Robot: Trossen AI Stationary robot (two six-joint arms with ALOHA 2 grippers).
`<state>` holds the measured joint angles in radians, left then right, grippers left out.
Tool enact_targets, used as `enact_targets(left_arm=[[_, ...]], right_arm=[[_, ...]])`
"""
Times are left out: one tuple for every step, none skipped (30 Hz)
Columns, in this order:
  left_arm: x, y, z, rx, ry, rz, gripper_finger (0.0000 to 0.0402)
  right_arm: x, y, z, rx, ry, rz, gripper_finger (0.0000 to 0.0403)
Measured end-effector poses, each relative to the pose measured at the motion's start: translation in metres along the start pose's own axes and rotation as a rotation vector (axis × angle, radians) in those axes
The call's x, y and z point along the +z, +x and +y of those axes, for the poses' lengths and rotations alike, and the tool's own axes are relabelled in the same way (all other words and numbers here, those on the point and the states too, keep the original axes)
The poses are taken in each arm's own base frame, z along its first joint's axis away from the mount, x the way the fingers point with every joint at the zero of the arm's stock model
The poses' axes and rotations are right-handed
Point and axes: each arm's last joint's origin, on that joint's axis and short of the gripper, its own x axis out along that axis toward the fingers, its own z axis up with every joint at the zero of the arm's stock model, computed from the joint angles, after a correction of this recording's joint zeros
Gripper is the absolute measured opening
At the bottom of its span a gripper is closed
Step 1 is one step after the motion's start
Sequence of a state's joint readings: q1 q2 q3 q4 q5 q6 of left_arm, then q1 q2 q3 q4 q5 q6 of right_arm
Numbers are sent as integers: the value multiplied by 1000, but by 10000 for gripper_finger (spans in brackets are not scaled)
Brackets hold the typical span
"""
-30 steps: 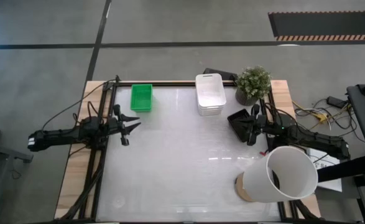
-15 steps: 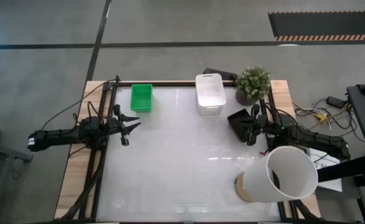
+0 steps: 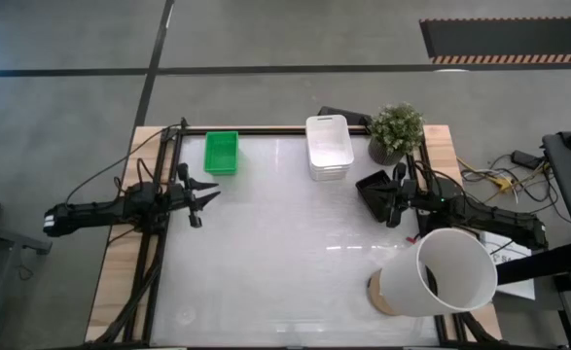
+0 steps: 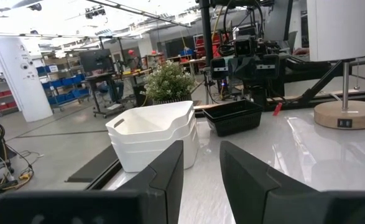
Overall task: Stack baskets by color
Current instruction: Return to Home Position
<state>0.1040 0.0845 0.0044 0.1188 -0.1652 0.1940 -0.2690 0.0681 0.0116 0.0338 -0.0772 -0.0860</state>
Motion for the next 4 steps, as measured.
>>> enact_targets(left_arm=[[0,0,0,0,0,0,89],[0,0,0,0,0,0,89],[0,0,0,0,0,0,89],[0,0,0,0,0,0,89]], right_arm=[[0,0,0,0,0,0,9],[0,0,0,0,0,0,9],[0,0,0,0,0,0,9],[0,0,0,0,0,0,9]])
